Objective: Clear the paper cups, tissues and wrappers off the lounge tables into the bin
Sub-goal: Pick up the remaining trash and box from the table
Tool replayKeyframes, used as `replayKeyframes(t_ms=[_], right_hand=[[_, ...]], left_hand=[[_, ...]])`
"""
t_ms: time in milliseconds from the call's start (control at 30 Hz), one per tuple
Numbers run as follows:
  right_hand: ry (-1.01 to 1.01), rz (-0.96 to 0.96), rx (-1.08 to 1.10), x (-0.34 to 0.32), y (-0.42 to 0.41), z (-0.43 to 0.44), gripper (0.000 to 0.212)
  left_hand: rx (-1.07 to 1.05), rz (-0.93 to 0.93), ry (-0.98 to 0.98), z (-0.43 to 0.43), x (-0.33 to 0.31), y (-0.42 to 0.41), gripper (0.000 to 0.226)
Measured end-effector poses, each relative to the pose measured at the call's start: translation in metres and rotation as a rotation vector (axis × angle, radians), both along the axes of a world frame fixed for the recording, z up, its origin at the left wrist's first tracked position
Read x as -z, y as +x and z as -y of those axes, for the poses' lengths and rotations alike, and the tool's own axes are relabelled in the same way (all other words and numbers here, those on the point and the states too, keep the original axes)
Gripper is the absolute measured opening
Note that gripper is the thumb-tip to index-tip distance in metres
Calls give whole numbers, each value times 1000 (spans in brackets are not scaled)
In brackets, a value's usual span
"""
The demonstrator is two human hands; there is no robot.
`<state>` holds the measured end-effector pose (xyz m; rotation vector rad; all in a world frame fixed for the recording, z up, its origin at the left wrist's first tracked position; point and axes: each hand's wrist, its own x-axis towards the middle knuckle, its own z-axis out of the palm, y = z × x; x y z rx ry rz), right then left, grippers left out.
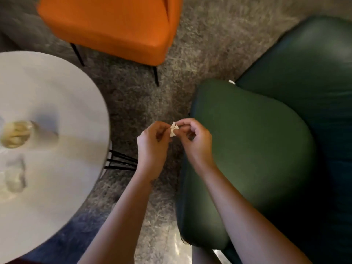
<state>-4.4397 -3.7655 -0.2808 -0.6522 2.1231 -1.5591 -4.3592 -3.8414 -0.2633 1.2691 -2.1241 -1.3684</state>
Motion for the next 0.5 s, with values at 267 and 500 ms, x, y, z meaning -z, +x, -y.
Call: replayKeyframes(t_ms=[267, 500], right_hand=[[-72, -57, -273, -74, 86, 134, 13], [-15, -140, -271, -59, 161, 223, 17]], left_hand=[[-184, -130, -42, 111, -70, 103, 21], [-356, -57, -153, 192, -55, 204, 27]])
